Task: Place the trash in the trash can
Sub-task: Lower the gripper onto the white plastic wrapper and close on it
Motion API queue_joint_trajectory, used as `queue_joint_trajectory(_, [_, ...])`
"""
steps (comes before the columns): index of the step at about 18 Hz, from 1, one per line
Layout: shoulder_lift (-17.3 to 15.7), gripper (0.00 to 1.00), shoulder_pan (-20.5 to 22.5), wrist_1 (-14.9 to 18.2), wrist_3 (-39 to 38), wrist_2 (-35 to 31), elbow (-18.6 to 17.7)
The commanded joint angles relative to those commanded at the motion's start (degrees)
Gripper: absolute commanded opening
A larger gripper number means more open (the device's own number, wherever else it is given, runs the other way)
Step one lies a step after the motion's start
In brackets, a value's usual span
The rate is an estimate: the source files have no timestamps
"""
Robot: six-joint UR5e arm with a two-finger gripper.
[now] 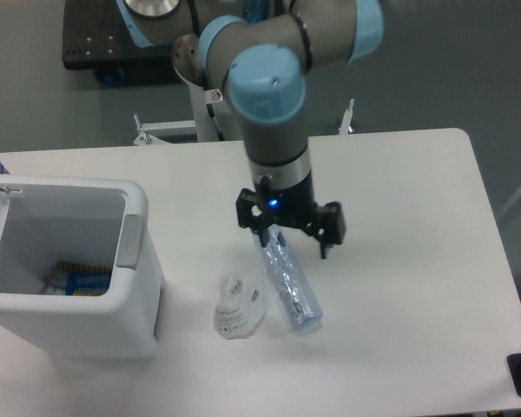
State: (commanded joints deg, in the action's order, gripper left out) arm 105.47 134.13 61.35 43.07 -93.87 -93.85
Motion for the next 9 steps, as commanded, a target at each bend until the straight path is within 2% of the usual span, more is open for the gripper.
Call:
queue_joint_trajectory(2, [1.3,1.0,-0.4,-1.3,1.8,-0.1,-1.1])
queue_joint_trajectory(5, [3.7,1.0,-1.5,-3.9,10.1,-1.2,-2.5])
queue_joint_trajectory(9, [6.7,1.0,-3.1,-6.7,11.4,-1.2,-3.2])
